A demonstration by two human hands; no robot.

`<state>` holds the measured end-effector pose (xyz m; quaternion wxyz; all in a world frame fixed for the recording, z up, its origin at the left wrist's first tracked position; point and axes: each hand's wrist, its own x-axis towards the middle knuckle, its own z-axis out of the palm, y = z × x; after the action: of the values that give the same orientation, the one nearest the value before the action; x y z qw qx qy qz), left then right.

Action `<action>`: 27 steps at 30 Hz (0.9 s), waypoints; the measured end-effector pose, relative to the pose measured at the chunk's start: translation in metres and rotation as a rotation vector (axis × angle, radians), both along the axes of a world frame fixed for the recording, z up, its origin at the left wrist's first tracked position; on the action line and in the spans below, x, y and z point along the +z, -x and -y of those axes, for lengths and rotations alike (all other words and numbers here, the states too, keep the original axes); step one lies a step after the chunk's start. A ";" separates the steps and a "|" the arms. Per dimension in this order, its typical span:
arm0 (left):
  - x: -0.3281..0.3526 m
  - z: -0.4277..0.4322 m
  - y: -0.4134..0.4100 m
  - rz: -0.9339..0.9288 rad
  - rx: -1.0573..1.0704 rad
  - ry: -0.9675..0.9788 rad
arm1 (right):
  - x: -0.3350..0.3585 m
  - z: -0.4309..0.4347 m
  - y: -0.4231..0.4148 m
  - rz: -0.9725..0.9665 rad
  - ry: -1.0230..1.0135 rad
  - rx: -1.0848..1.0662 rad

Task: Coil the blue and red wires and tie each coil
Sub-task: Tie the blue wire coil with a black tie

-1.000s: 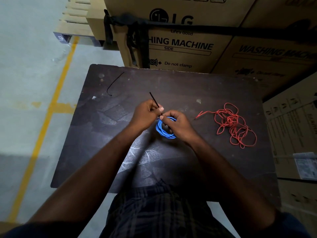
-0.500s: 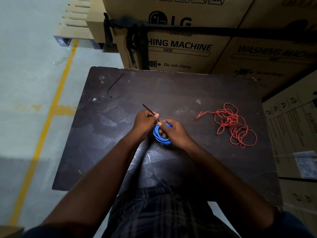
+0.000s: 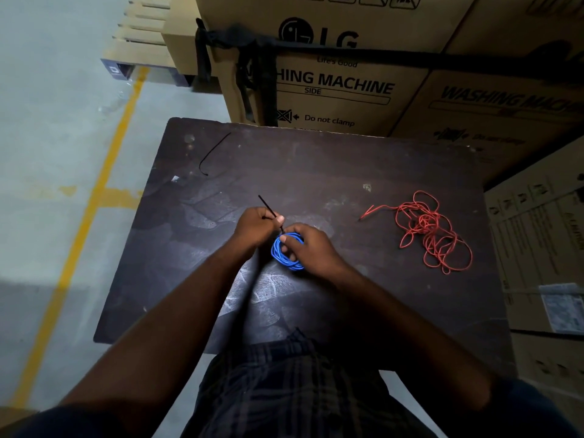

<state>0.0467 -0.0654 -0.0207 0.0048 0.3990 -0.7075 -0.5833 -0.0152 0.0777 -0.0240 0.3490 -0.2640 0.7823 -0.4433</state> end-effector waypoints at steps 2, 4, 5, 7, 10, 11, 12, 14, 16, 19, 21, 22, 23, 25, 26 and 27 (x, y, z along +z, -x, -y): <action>0.016 0.007 -0.002 -0.028 -0.072 -0.108 | 0.001 0.002 0.002 -0.003 0.016 -0.001; 0.025 0.013 -0.004 -0.046 -0.119 -0.129 | 0.002 0.006 0.004 -0.023 0.040 -0.039; 0.028 0.013 -0.006 -0.048 -0.139 -0.139 | 0.003 0.008 0.005 -0.034 0.048 -0.077; 0.026 0.007 -0.013 -0.056 -0.208 -0.167 | 0.004 0.011 0.008 -0.052 0.050 -0.160; 0.014 -0.006 -0.025 -0.092 -0.276 -0.161 | 0.004 0.015 0.016 -0.048 0.041 -0.195; 0.011 -0.009 -0.027 -0.106 -0.265 -0.147 | 0.004 0.017 0.017 -0.032 0.040 -0.189; 0.009 -0.012 -0.027 -0.106 -0.254 -0.095 | 0.002 0.018 0.018 -0.010 0.047 -0.185; 0.008 -0.015 -0.028 -0.077 -0.264 0.148 | 0.001 0.020 0.017 0.044 0.079 -0.192; 0.006 -0.019 -0.029 -0.081 -0.236 0.393 | 0.002 0.025 0.015 0.107 0.119 -0.207; 0.003 -0.025 -0.029 -0.089 -0.123 0.511 | 0.003 0.031 0.013 0.124 0.122 -0.210; -0.001 -0.025 -0.028 -0.052 -0.089 0.507 | 0.000 0.034 0.014 0.125 0.099 -0.191; -0.003 -0.024 -0.028 -0.026 -0.083 0.492 | -0.004 0.035 0.015 0.135 0.082 -0.173; -0.007 -0.023 -0.028 0.001 -0.081 0.473 | -0.008 0.037 0.015 0.148 0.055 -0.148; -0.015 -0.019 -0.031 0.069 -0.094 0.435 | -0.016 0.039 0.015 0.168 -0.008 -0.103; -0.019 -0.017 -0.034 0.100 -0.105 0.421 | -0.021 0.040 0.015 0.162 -0.039 -0.085; -0.021 -0.014 -0.036 0.123 -0.111 0.414 | -0.025 0.041 0.014 0.133 -0.075 -0.067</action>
<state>0.0828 -0.0510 -0.0418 0.0115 0.3847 -0.8320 -0.3996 -0.0292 0.0364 -0.0489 0.3949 -0.1946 0.7817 -0.4419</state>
